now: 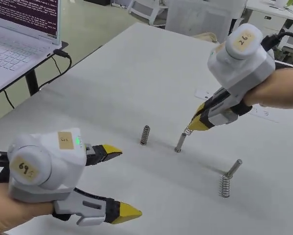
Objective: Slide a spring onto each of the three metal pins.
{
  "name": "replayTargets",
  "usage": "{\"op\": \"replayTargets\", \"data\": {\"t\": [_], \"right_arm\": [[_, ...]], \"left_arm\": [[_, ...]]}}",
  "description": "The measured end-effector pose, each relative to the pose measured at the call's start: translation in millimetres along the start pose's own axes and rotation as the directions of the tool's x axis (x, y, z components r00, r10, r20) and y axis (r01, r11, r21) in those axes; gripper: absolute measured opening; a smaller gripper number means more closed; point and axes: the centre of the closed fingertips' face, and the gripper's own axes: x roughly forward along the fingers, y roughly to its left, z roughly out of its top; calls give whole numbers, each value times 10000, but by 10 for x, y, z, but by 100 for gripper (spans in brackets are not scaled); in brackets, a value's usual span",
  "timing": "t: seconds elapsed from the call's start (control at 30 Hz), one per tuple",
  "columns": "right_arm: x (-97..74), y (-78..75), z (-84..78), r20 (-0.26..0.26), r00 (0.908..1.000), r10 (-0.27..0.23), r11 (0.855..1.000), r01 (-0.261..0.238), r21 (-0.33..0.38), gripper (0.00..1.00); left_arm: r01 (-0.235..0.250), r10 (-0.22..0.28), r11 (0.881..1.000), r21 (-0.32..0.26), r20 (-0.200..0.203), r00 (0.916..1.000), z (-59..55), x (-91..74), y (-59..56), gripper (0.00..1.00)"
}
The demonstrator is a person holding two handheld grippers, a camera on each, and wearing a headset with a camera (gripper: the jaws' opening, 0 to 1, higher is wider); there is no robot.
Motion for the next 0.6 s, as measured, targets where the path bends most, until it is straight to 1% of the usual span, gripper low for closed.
{"op": "replayTargets", "data": {"t": [0.13,0.2,0.33,0.6], "right_arm": [[45,-62,-3,-66,10000,-65,10000,66,75,8],[74,-88,-29,-160,9999,-36,9999,38,167,8],[138,-135,-91,-377,9993,27,9994,-14,346,8],[238,-174,-92,-463,9988,147,9985,-122,534,8]], "left_arm": [[-47,47,10000,-58,-28,10000,-13,6,-9,68],[-68,68,10000,-71,-63,10000,-25,7,-7,68],[-134,134,9998,-118,13,9999,-7,0,11,68],[-165,166,9997,-163,27,9999,-3,-1,30,68]]}}
